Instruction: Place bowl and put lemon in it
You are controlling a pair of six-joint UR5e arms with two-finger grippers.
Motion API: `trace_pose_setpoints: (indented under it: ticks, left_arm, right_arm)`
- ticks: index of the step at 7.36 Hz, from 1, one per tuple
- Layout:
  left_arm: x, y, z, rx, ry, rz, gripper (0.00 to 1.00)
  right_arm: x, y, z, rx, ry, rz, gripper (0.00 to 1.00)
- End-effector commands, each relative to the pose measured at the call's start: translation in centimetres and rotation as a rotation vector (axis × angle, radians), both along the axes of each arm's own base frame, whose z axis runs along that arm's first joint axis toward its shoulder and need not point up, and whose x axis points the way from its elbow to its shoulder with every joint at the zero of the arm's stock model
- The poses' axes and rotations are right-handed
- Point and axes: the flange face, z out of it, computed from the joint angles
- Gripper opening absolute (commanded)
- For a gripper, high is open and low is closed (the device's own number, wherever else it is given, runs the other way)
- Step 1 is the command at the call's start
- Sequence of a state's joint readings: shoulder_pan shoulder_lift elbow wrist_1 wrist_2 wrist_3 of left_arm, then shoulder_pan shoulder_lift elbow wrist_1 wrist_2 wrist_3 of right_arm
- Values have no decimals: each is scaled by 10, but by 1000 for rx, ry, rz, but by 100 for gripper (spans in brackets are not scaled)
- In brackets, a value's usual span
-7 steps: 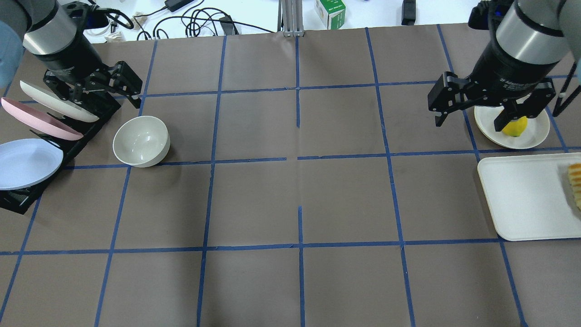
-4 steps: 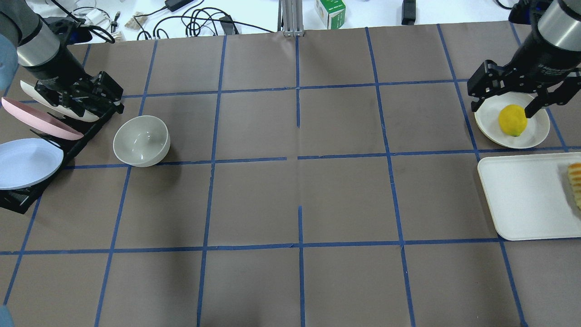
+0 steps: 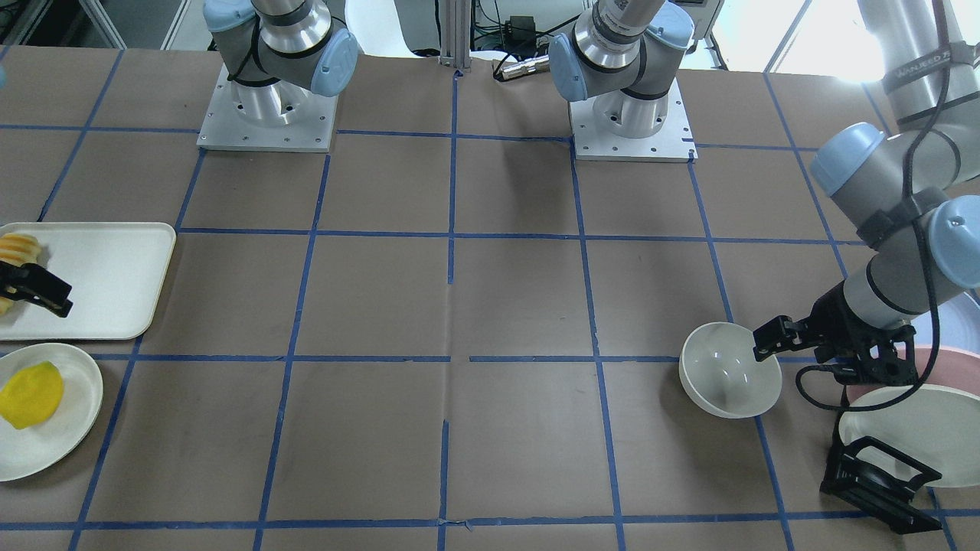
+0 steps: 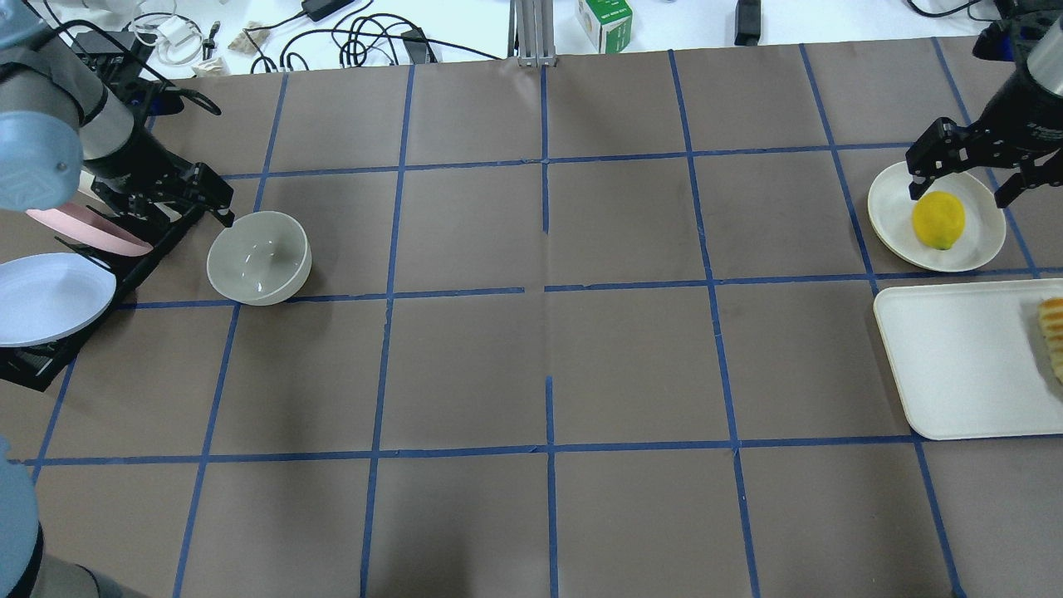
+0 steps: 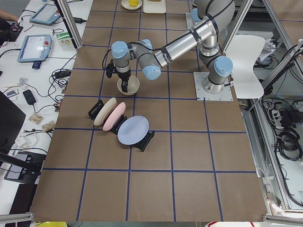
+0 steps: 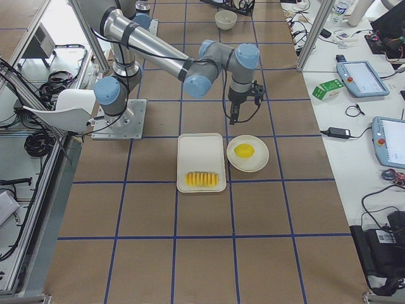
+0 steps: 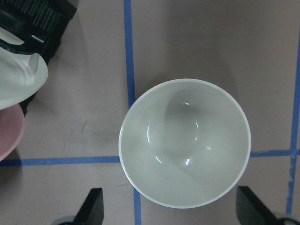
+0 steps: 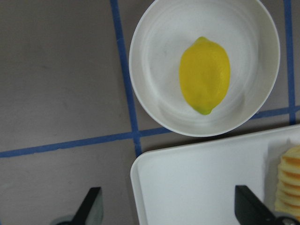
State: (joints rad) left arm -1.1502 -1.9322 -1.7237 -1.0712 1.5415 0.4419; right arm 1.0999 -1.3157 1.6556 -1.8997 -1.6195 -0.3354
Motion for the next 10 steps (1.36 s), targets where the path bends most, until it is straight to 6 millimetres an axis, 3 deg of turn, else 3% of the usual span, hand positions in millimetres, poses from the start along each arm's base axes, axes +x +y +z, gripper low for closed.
trace_pose_setpoints:
  ticks: [1, 2, 3, 4, 6, 7, 8, 9, 10]
  left_arm:
    - [18, 11, -42, 21, 12, 3, 100]
    - [14, 10, -44, 24, 13, 3, 100]
    - [14, 10, -47, 29, 17, 6, 92]
    - [11, 9, -47, 29, 17, 3, 77]
    - [7, 5, -58, 24, 64, 6, 76]
    - [9, 2, -56, 17, 64, 8, 64]
    - [9, 2, -57, 20, 66, 8, 50]
    - [9, 2, -57, 20, 66, 6, 29]
    - [8, 4, -62, 28, 73, 7, 4]
  right_arm:
    - [-42, -21, -48, -30, 33, 49, 100]
    - [-46, -29, -69, -37, 38, 48, 100]
    - [-49, -34, -83, -25, 27, 33, 100]
    - [-51, -39, -96, -11, 19, 39, 100]
    - [-58, -50, -126, -2, 13, 34, 100]
    - [-58, -51, -133, 6, 9, 33, 99]
    - [-58, -50, -135, 11, 7, 42, 53]
    - [-58, -50, -138, 18, 8, 44, 1]
    - [-59, -50, -136, 19, 12, 44, 0]
